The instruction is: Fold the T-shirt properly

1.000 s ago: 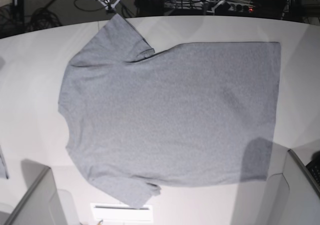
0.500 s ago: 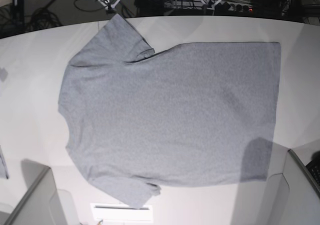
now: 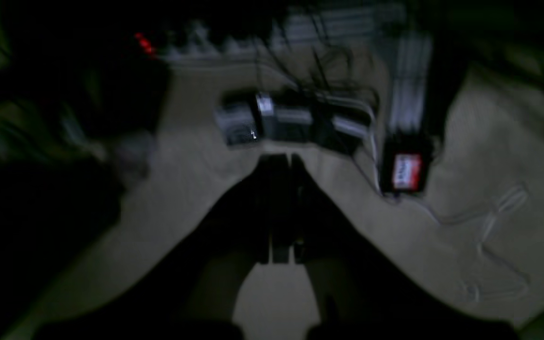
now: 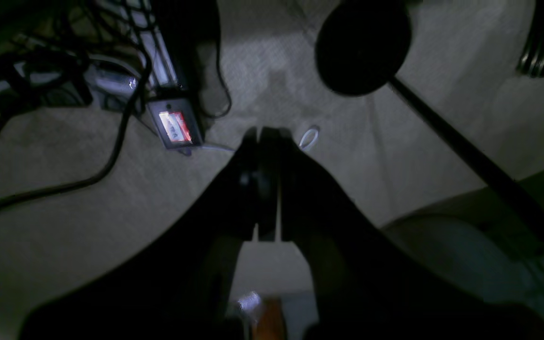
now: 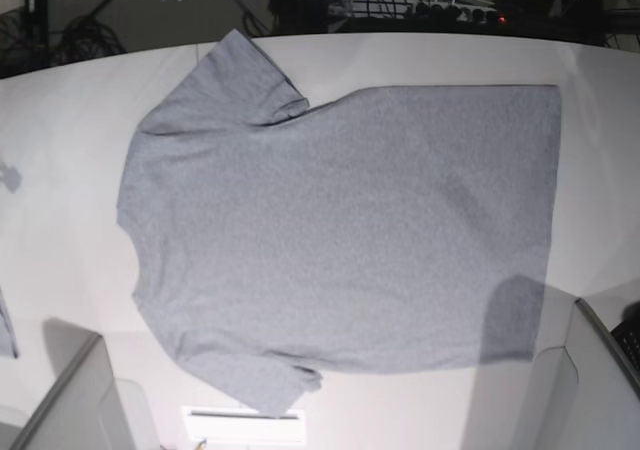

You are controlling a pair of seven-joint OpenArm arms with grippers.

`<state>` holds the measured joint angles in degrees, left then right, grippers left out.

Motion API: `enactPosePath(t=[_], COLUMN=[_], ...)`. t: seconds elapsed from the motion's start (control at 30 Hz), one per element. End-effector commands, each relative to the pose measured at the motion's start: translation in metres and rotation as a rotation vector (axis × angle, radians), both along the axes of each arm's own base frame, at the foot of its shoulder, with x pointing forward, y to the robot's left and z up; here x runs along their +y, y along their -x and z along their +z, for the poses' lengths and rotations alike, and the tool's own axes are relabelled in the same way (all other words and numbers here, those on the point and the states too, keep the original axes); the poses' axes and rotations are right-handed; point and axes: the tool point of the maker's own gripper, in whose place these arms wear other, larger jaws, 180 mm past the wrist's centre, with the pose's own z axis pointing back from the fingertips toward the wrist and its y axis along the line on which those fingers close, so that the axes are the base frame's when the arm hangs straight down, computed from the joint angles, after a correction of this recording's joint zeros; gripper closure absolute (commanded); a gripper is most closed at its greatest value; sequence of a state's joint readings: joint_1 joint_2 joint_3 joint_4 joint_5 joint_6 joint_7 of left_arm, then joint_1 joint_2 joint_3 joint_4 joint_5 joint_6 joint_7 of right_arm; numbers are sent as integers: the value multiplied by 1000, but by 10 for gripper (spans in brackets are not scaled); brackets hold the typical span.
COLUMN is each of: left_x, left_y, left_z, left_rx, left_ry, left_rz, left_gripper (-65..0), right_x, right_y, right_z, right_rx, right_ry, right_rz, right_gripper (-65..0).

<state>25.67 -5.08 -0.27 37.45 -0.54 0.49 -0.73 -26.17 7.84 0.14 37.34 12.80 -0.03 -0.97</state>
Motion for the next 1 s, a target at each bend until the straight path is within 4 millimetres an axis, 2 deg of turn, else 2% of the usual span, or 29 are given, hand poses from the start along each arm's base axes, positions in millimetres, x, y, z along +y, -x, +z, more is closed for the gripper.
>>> enactPosePath(t=[0.0,0.07,0.23,0.37,0.47,0.63,0.73,0.87,0.97], left_x=[-4,-7,13,21,21,50,63,71,75], left_y=[18,19,17,14,9,-22,-45,-71,-83], left_z=[8,24,71,101,123,178,215,258,273], left_rx=[9,-40,-149,-198,-236,-378,-485,-608,-653], left_ry=[12,31,54,71,77,6,-45,-91,-106], left_rz=[9,43,110,105,78,100,132,150,144], left_gripper=[0,0,0,0,0,0,0,0,0], right_x=[-14,-21,-34,-55,-73,-90,-88,-67,-42], right_y=[3,4,13,8,-5,-51,-84,-125,-159], right_z=[8,20,50,76,101,162,198,235,255], right_rx=[-22,-57,-123,-186,-240,-433,-561,-706,-806], right_ry=[22,22,14,56,90,150,166,134,69], right_rz=[-2,-17,-96,-157,-186,-210,-220,-203,-169], right_gripper=[0,0,0,0,0,0,0,0,0])
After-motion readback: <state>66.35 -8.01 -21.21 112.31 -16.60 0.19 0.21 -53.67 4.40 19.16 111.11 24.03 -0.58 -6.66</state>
